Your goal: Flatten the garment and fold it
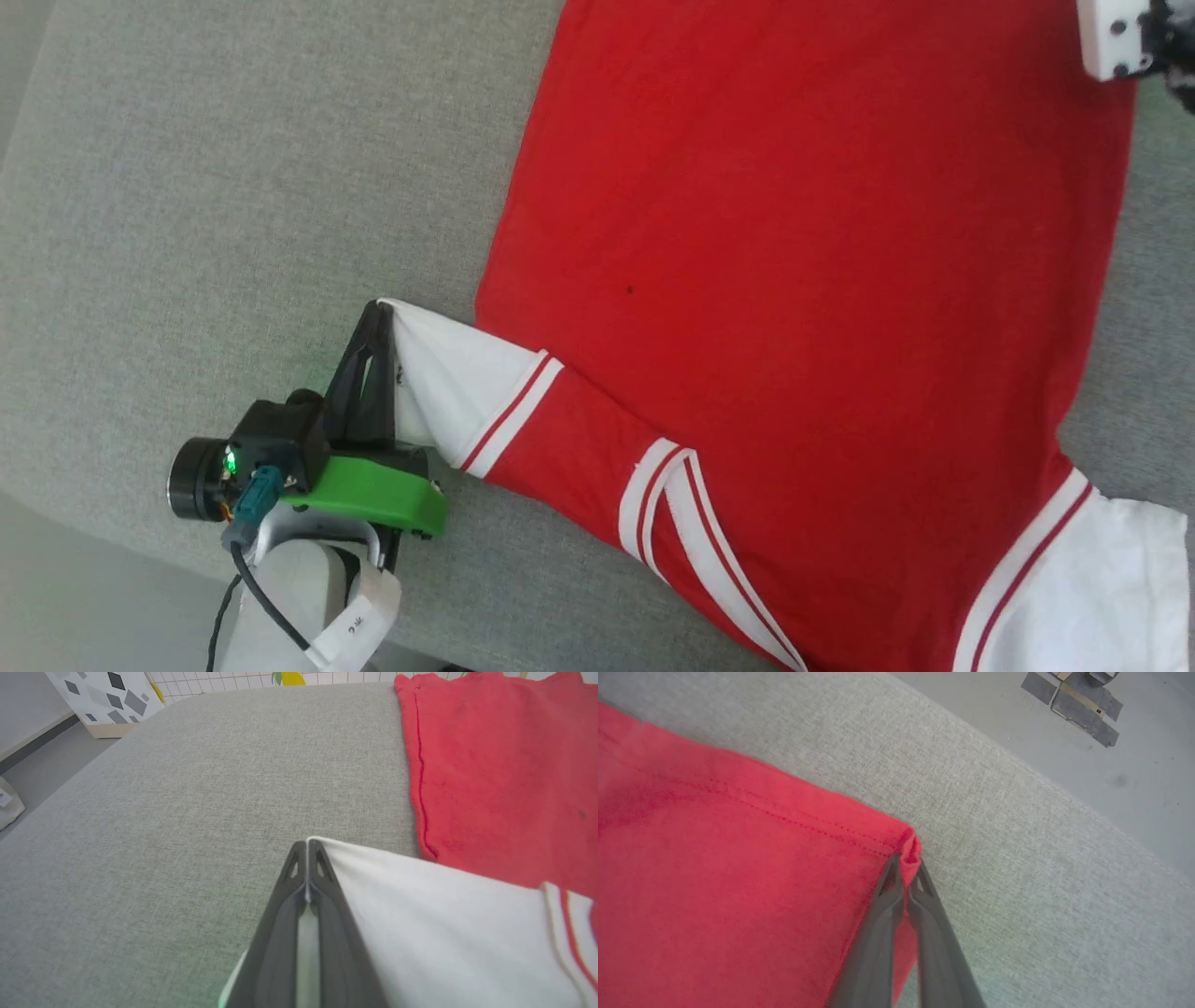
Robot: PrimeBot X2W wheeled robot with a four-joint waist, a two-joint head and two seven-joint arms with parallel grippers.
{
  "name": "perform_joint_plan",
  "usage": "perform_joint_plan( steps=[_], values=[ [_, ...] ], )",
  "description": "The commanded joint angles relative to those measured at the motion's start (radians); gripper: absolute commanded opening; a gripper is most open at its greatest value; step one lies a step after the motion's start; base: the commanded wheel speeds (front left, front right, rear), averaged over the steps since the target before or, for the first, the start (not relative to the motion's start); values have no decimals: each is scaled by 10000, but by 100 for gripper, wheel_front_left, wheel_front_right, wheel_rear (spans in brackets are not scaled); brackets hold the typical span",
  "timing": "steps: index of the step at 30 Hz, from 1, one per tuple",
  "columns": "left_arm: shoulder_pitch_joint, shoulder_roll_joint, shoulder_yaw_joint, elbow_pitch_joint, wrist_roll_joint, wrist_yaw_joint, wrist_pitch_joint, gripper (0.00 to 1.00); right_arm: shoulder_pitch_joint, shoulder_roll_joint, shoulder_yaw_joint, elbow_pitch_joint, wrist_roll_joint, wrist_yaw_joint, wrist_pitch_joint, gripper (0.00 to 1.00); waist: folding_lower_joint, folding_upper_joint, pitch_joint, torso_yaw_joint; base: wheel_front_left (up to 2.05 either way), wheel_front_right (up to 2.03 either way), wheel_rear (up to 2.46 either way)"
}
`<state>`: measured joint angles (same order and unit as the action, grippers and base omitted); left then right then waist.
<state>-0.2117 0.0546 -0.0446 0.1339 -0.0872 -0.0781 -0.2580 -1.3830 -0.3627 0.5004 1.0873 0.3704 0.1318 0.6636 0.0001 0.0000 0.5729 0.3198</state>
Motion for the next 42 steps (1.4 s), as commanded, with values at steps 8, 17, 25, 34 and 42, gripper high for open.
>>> perform_joint_plan(
  steps=[8,17,25,34,42],
  values=[
    [491,-22,534,213,222,36,-38,0,824,76,933,-571,841,-11,-1345,0,-1,0,-1297,-668,0,0,0],
    [1316,53,1102,457,336,32,-38,0,2544,-1452,2685,-3056,2307,-11,-3061,0,-1,0,-2692,-1353,0,0,0],
    [1809,74,1377,547,395,32,-38,0,4234,-2702,2747,-4578,3132,-11,-3666,0,-1,0,-3318,-1779,0,0,0],
    [2311,88,1554,732,456,46,-38,0,7550,-3785,1863,-6232,3119,-11,-4053,0,-1,0,-4161,-2218,0,0,0],
    [2806,207,1740,800,500,55,-38,0,11321,-4179,-195,-8051,2828,-11,-3283,0,-1,0,-4786,-2720,0,0,0]
  ],
)
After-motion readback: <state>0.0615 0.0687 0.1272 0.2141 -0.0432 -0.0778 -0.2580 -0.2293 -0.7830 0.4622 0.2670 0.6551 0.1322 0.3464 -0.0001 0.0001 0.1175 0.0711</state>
